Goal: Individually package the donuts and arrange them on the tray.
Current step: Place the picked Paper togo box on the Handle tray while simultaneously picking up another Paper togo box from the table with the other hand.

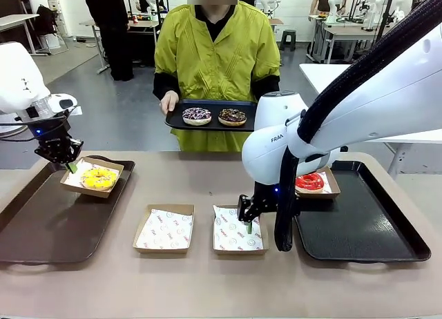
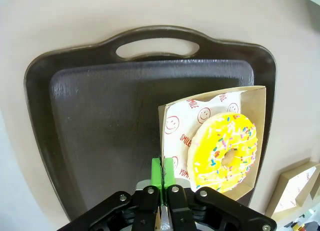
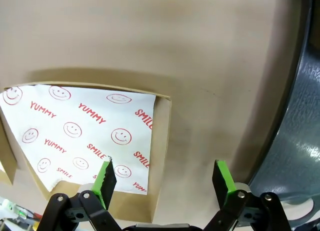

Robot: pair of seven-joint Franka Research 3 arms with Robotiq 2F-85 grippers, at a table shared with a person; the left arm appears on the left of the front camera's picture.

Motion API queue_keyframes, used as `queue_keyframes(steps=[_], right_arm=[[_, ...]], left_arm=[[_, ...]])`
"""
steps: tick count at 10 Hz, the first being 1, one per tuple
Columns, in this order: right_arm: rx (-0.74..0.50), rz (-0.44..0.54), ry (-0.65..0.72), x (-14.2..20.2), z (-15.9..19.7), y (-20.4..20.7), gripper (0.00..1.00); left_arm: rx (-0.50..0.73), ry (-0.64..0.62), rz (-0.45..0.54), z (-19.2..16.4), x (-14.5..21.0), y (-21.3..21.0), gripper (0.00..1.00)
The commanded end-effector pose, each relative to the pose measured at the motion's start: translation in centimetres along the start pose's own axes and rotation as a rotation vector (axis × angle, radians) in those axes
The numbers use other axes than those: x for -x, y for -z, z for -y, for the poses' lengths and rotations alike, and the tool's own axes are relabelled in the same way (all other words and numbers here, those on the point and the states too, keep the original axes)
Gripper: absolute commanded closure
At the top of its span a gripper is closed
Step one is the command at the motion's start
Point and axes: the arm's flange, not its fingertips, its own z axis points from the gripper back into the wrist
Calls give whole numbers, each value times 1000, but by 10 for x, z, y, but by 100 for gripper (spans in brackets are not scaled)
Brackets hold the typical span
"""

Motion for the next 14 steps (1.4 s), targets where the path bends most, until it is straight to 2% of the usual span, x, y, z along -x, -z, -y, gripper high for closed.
queue_keyframes(steps=[1,2,3,4,5,6,7,8,9,10,14], right_arm=[[32,35,28,-2,-4,5,0],[29,46,23,-2,-4,5,0],[25,55,21,-2,-4,5,42],[20,54,24,-2,-3,5,58],[14,61,29,-2,-3,5,100],[10,74,35,-1,-4,4,100],[12,95,45,-1,-4,4,100],[11,109,52,0,-4,4,87],[12,121,60,0,-4,4,97],[10,127,67,0,-4,5,100],[7,131,73,1,-5,5,100]], left_arm=[[25,-23,28,4,-9,3,99],[26,-33,33,4,-11,5,99],[25,-39,29,4,-11,7,66],[28,-36,32,4,-11,8,43],[29,-32,37,5,-10,7,9],[31,-28,40,8,-10,5,0],[33,-22,43,10,-9,4,0],[33,-20,42,12,-9,4,0],[34,-18,42,13,-9,4,11],[34,-15,41,14,-9,4,2],[32,-14,39,14,-7,1,0]])
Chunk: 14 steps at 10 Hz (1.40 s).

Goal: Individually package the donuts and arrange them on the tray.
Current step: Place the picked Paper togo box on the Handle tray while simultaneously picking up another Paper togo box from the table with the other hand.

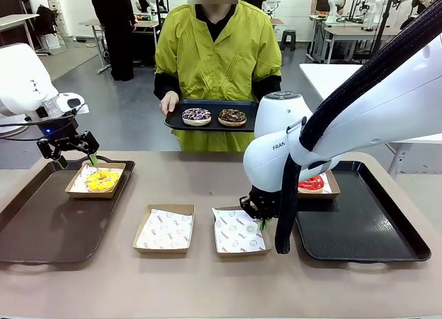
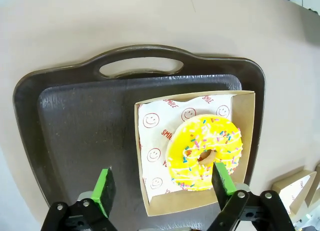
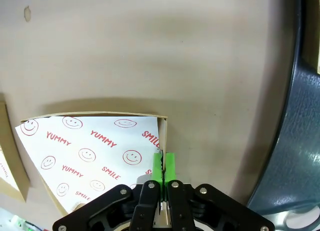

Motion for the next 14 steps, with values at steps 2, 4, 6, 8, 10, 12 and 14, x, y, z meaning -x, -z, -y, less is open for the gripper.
queue_keyframes(steps=[2,4,6,8,10,12,14], right_arm=[[28,41,32,6,-2,5,100],[27,24,25,7,-7,-21,100],[-19,77,45,-6,0,-86,100],[-46,82,75,-32,4,-142,100],[-55,61,44,-67,1,-173,100],[-50,20,45,-112,4,-186,100],[-38,13,54,-142,6,-181,100]], left_arm=[[22,-16,4,1,4,-5,0],[73,-42,-20,1,18,-24,0],[247,-95,33,-14,56,-75,0],[451,-117,74,-39,105,-122,0],[598,-131,98,-60,147,-149,0],[779,-195,122,-98,184,-161,0],[918,-256,124,-142,209,-153,0]])
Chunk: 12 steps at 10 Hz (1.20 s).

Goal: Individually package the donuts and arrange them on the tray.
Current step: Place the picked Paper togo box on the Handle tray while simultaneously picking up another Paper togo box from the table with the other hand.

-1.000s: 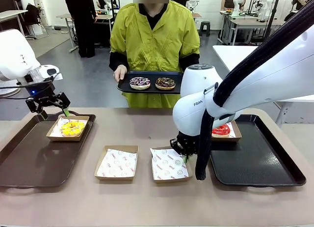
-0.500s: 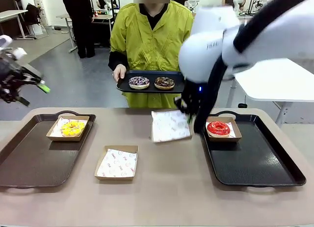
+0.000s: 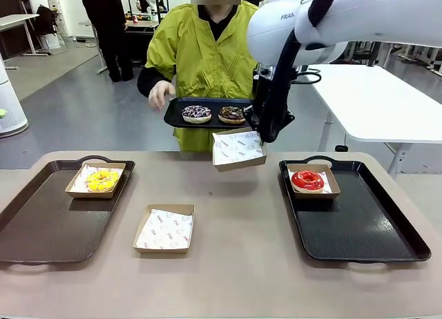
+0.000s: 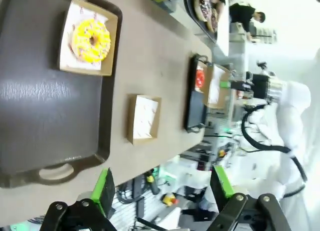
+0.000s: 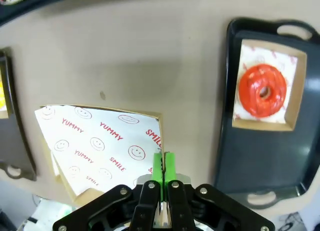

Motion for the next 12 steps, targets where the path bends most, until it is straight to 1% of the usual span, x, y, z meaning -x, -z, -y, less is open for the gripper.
queue_keyframes(steps=[1,2,4,6,7,12], right_arm=[[14,-18,-11,-27,-8,2,100],[18,-15,-7,-38,-8,9,100],[16,-10,-6,-52,-9,22,100],[22,-18,-16,-58,-13,32,100],[-10,-20,9,-48,-7,27,100],[-10,-20,9,-48,-7,27,100]], left_arm=[[117,-29,11,-36,2,-10,0],[152,-56,10,-57,4,-12,0],[201,-90,17,-73,4,-6,0],[146,-107,48,-76,4,-3,0],[169,-119,12,-80,7,-7,0],[169,-119,12,-80,7,-7,0]])
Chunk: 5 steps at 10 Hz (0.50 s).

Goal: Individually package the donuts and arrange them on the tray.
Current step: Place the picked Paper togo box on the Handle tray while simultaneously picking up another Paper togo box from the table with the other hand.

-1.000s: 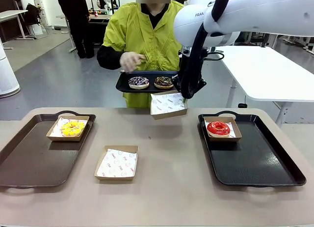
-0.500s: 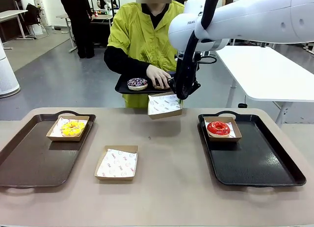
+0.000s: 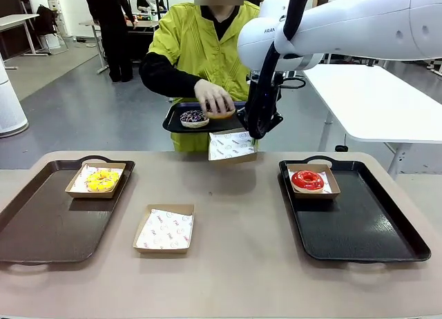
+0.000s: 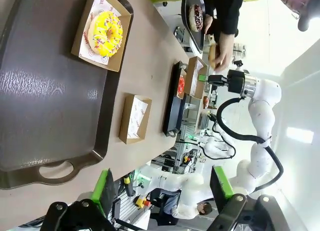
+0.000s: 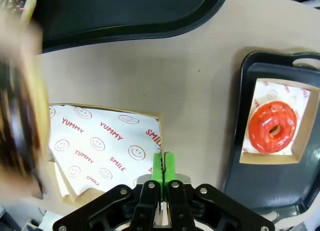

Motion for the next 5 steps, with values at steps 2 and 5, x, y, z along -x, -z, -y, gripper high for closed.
queue_keyframes(steps=[2,5], right_arm=[[0,-2,1,4,2,-2,100],[0,-2,1,4,2,-2,100]], left_arm=[[8,9,-2,2,2,-2,0],[8,9,-2,2,2,-2,0]])
